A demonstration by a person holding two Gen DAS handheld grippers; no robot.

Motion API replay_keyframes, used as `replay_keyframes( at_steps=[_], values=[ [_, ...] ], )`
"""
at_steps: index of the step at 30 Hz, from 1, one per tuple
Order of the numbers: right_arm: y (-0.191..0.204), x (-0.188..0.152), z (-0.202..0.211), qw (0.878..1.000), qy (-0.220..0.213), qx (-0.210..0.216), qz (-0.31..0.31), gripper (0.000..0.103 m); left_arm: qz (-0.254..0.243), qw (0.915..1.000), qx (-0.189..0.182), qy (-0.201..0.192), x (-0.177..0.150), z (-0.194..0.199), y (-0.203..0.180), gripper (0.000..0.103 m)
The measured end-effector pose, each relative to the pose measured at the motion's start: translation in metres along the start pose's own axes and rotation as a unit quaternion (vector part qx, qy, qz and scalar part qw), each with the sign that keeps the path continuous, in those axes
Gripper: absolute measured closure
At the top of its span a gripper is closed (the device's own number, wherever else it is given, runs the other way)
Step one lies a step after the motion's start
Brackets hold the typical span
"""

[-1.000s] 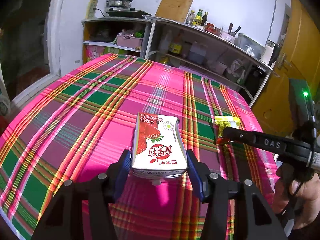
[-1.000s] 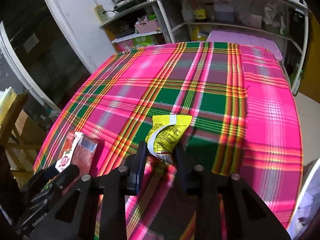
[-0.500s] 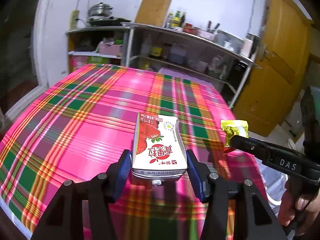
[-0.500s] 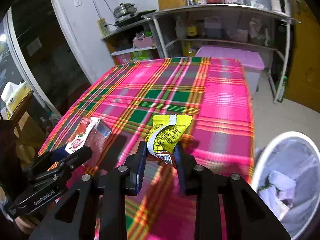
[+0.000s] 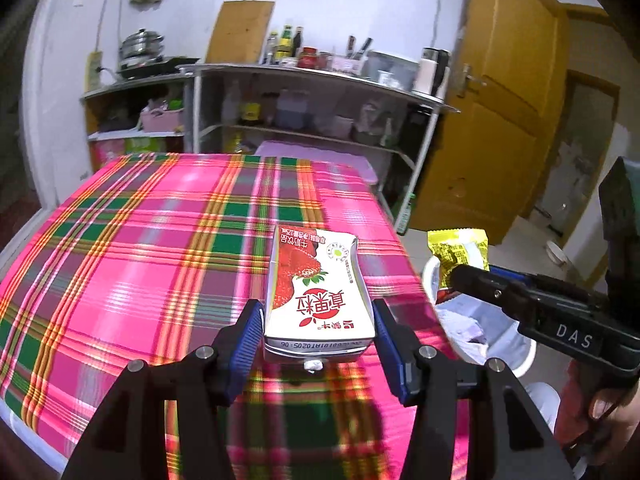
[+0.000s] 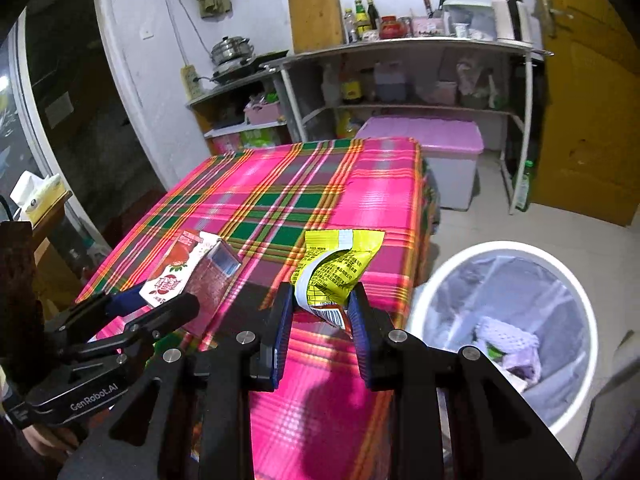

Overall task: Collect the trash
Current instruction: 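Carry the juice carton and snack packet over the white bin with both grippers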

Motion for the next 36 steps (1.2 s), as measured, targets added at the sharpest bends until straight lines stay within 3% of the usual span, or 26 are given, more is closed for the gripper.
replay_keyframes(
  at_steps=[17, 36],
  values=[
    [-0.027, -0.021, 0.055, 0.999, -0.03, -0.035, -0.019, 0.074, -0.044, 0.9978, -0.048, -0.011, -0.005, 0.03, -0.061, 0.048],
    [-0.075, -0.035, 0.08, 0.995, -0.043, -0.061, -0.06, 0.074, -0.084, 0.9932, -0.081, 0.003, 0.001, 0.015, -0.117, 0.048]
  ],
)
Point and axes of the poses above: each gripper's, at about its wrist camera, not at the fingertips, and z roughly against the way its jaws point, y to its left, x to its top, the point moved 1 cm from there along -z, roughly the way its jaws point, and after that the axes turned 11 degrees about x, right-handed, at the moved point
